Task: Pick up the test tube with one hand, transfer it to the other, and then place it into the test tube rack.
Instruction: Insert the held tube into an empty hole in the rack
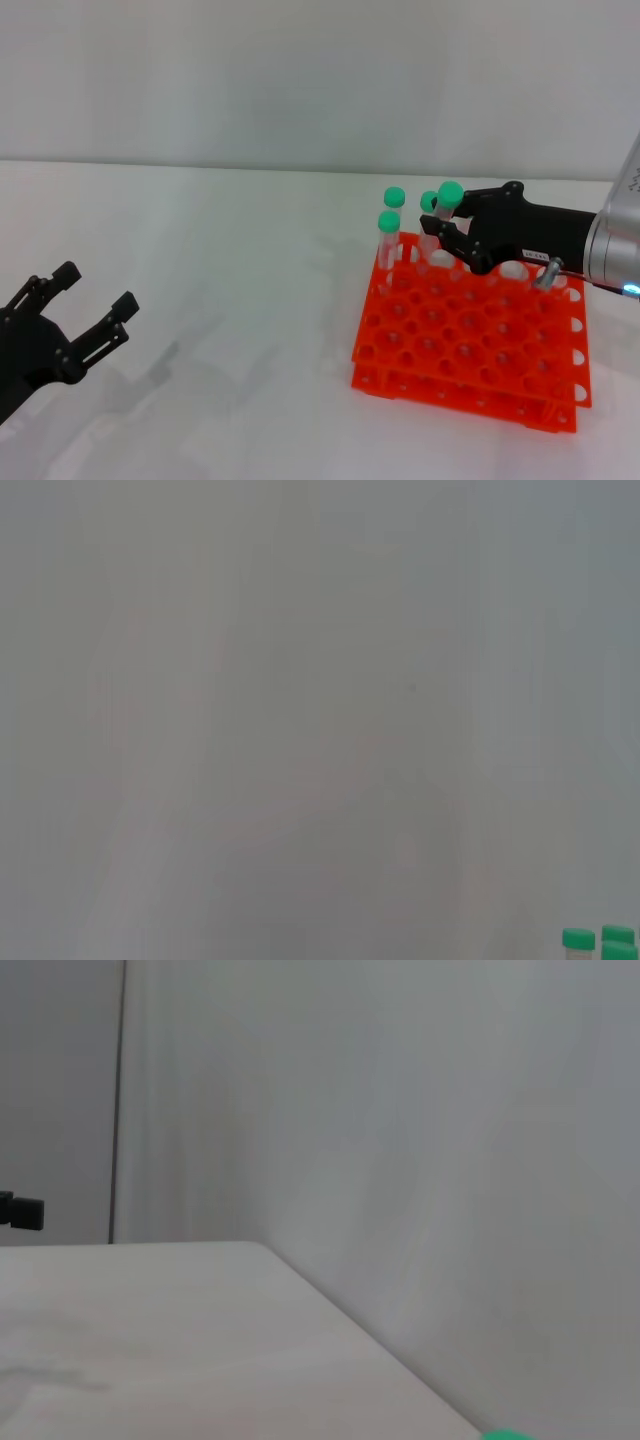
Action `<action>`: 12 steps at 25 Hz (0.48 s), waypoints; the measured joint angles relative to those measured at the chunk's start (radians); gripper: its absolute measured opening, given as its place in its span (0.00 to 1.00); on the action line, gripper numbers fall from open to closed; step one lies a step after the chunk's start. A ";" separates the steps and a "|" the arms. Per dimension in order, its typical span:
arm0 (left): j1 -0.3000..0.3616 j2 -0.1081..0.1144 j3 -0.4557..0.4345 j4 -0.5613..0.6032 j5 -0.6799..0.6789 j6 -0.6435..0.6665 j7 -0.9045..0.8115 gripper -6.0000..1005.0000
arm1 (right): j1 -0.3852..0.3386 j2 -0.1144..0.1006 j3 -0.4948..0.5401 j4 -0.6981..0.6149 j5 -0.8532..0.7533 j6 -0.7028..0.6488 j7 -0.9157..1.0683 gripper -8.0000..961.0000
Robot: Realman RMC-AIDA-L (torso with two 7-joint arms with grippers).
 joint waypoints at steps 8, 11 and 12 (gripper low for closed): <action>-0.012 0.000 0.000 0.002 -0.001 -0.011 -0.005 0.88 | -0.001 -0.010 -0.006 0.004 -0.015 0.001 0.022 0.24; -0.018 -0.001 0.000 0.002 -0.001 -0.011 -0.005 0.87 | -0.002 -0.006 -0.006 0.004 -0.029 0.001 0.023 0.24; -0.019 -0.001 0.000 0.004 -0.001 -0.011 -0.005 0.87 | -0.002 -0.005 -0.006 0.004 -0.032 0.002 0.023 0.24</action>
